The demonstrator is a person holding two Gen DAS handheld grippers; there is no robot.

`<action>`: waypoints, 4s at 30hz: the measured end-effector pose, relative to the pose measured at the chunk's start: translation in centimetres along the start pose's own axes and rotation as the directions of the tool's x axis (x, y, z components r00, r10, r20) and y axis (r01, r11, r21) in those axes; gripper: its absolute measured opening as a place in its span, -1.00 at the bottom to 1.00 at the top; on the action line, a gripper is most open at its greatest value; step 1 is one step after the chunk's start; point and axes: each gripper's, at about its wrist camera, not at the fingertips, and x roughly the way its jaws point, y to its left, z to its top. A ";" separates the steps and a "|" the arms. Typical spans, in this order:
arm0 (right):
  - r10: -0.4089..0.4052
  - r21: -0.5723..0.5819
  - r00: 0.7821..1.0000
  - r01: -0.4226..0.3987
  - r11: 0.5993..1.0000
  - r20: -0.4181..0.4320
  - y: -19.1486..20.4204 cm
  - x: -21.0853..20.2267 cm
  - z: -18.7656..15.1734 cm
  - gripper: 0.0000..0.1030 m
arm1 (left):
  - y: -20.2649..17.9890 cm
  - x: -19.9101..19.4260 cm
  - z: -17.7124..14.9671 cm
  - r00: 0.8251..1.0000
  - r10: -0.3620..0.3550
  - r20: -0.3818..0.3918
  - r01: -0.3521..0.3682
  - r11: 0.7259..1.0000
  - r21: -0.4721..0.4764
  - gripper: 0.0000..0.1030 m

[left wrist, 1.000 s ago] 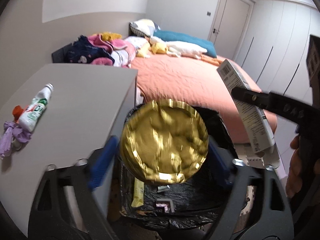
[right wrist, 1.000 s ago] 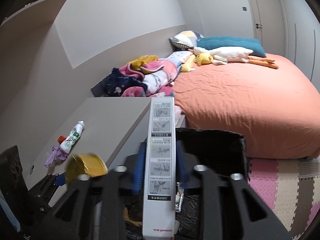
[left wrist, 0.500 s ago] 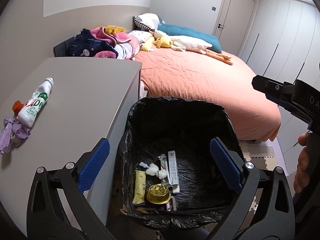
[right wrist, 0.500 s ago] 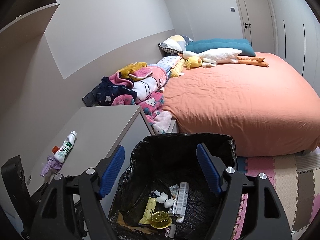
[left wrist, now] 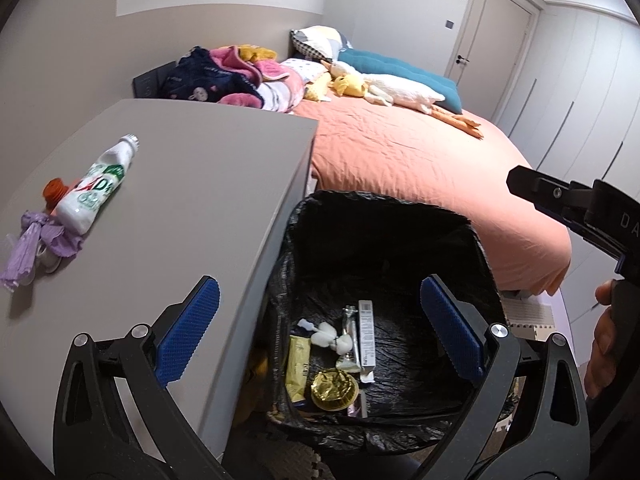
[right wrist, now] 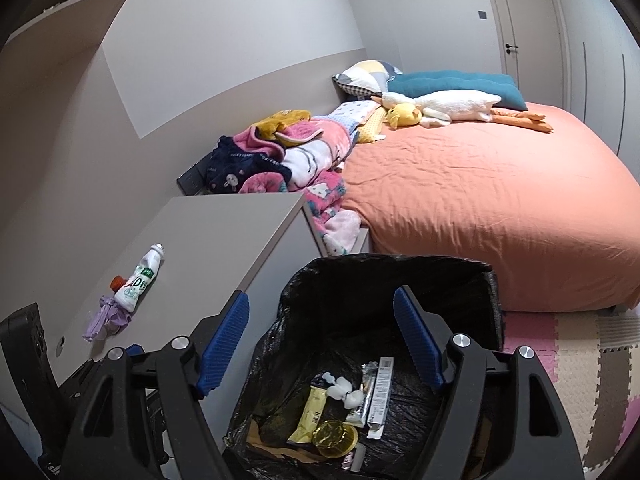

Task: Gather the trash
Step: 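Move both tools back to the table toward the clear cup and white bottle, then grasp the clear plastic cup with the left tool while the right tool grasps the white AD bottle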

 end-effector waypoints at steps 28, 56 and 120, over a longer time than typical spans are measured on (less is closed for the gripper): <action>0.117 -0.096 0.990 -0.123 0.988 -0.074 10.3 6.1 0.5 0.47 | 10.6 -2.3 0.7 0.988 0.155 0.026 -0.149 0.978 -0.148 0.89; 0.211 -0.177 0.957 -0.246 0.953 -0.198 21.3 14.5 -0.8 0.47 | 23.3 -5.3 -1.4 0.943 0.332 -0.004 -0.310 0.878 -0.365 0.89; 0.424 -0.069 0.875 -0.450 0.890 -0.232 27.0 18.8 0.9 -0.54 | 29.5 -5.1 -0.7 0.930 0.367 0.003 -0.286 0.731 -0.620 -0.17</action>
